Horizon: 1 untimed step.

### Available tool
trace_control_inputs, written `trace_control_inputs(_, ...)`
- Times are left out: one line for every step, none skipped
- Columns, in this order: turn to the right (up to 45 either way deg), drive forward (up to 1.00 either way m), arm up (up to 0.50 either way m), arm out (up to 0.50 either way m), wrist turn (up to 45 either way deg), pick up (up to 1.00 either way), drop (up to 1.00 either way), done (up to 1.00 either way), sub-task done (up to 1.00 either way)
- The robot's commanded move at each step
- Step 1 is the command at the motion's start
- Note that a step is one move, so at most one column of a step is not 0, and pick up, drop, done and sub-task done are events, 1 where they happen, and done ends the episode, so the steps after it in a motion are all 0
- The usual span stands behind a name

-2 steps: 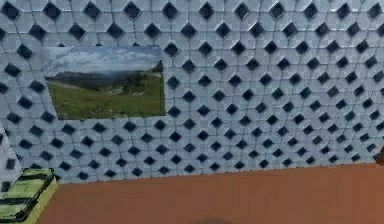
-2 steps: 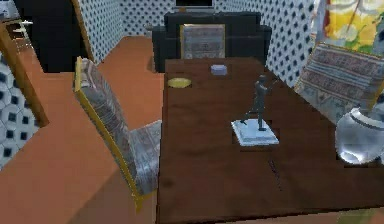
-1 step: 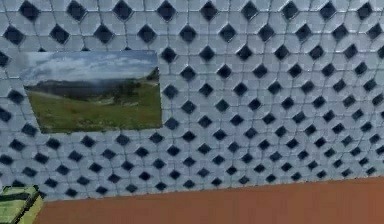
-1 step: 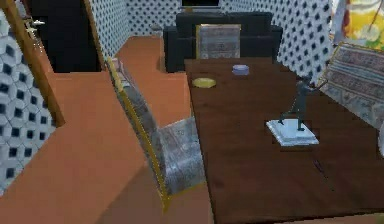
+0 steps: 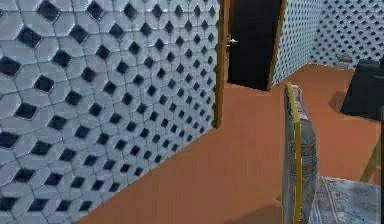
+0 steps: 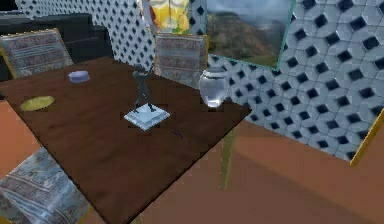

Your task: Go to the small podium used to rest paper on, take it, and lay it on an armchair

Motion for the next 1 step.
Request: trace_control_inputs(3.0,0.00,0.00,0.00,0.0,0.00,0.00,0.00,0.00)
